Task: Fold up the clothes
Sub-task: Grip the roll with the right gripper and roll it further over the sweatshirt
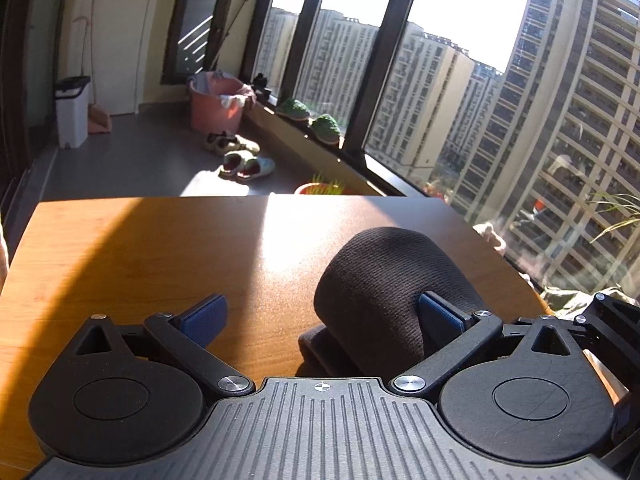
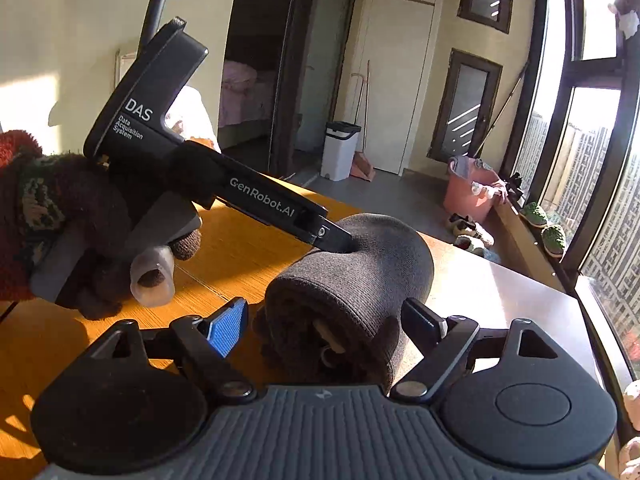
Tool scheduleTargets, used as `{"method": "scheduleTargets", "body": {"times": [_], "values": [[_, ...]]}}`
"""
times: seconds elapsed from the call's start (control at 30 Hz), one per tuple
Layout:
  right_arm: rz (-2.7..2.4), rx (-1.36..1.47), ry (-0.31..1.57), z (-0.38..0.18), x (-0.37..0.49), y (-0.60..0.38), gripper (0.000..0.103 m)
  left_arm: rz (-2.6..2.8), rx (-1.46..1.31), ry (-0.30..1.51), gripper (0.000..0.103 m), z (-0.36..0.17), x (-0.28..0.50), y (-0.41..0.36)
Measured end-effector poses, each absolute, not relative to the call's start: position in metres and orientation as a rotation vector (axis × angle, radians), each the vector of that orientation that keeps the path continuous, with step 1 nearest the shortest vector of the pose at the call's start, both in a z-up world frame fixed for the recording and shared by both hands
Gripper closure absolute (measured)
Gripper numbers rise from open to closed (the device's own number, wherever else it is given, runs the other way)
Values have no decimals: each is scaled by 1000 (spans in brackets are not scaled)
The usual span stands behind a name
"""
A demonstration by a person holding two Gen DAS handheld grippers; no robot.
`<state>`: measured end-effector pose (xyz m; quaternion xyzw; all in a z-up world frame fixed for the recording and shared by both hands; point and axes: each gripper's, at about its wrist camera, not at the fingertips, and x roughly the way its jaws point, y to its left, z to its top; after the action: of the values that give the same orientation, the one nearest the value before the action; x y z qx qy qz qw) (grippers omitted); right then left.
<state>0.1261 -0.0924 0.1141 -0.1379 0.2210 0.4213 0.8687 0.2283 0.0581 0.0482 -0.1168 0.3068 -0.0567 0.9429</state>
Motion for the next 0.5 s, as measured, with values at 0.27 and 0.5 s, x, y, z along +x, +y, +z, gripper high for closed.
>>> {"method": "scheduleTargets", "body": {"times": [0.27,0.5], "values": [[815,53,575,115,173,-132,16,-127,-261,615,0,42,228,62],[742,-83,681,64,170,-100,16,-96,-274,586,0,55,212,67]]}}
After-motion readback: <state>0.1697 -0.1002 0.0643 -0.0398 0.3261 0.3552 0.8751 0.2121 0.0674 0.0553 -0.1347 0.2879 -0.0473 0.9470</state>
